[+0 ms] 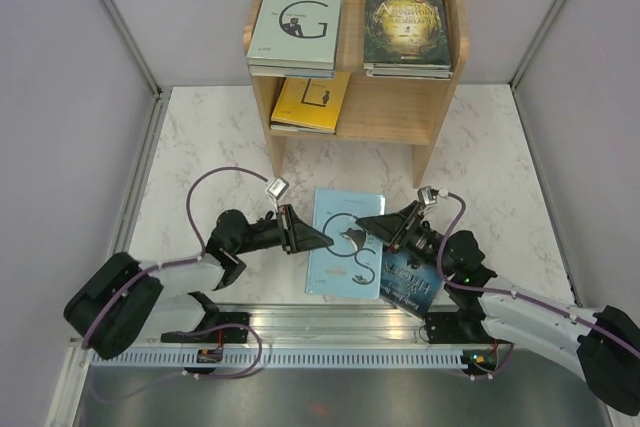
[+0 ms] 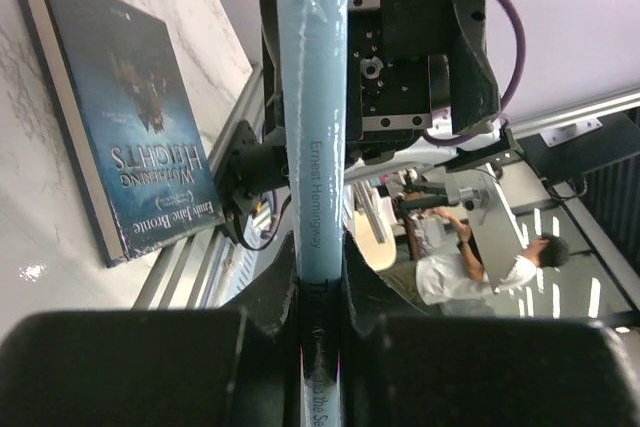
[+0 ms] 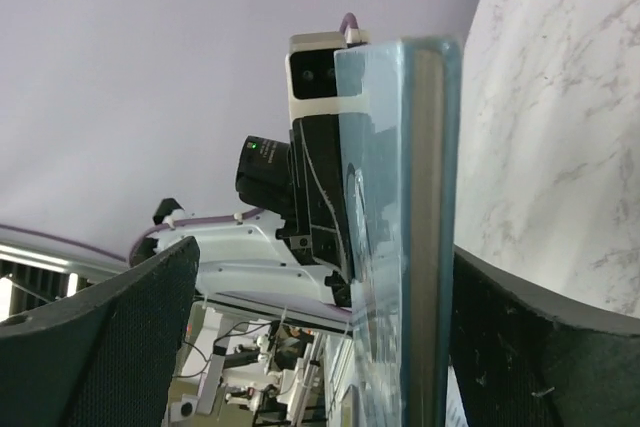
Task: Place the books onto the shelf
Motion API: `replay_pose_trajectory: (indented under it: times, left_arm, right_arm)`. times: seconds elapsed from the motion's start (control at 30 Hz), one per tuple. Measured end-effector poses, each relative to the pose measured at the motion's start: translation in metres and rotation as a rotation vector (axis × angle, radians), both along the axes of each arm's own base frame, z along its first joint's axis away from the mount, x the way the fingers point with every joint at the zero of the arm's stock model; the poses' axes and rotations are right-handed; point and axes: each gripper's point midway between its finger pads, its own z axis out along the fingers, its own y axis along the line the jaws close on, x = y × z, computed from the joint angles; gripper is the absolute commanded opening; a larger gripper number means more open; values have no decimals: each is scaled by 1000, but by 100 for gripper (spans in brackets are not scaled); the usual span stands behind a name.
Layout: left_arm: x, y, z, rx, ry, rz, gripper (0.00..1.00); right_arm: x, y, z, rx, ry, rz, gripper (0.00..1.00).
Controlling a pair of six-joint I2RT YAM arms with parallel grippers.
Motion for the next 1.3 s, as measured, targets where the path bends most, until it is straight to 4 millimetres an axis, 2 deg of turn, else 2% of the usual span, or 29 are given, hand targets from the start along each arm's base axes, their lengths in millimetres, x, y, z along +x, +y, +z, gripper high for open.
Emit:
replay_pose_trajectory:
  times: [0.1, 0.27, 0.4, 0.5, 0.53, 0.63, 0.8, 0.93, 1.0, 1.3]
  left_arm:
    - [1, 7, 11, 14, -46, 59, 2]
    - [15, 17, 32, 38, -107, 187, 2]
    - [22, 22, 37, 59, -108, 249, 2]
    - [22, 23, 32, 79, -85, 255, 2]
    - [21, 24, 31, 84, -80, 256, 2]
    - [18, 26, 32, 89, -72, 262, 2]
    - [20, 31, 43, 92, -74, 299, 2]
    - [24, 35, 44, 118, -66, 337, 2]
    - [27, 36, 40, 134, -56, 351, 2]
    - [33, 35, 36, 156, -36, 367, 2]
  right_arm:
    - [-8, -4, 10, 38, -23, 4, 98]
    - [-29, -4, 7, 57, -15, 38, 98]
    - [-44, 4, 7, 61, -5, 72, 88]
    - [-50, 9, -3, 33, 11, 77, 72]
    - [-51, 10, -6, 22, 16, 77, 59]
    - [-54, 14, -18, -22, 27, 67, 39]
    - [-54, 16, -21, -40, 28, 48, 36]
    - [-56, 17, -22, -49, 31, 45, 47]
    - [-57, 17, -25, -59, 35, 43, 48]
    - [-55, 8, -30, -92, 37, 2, 29]
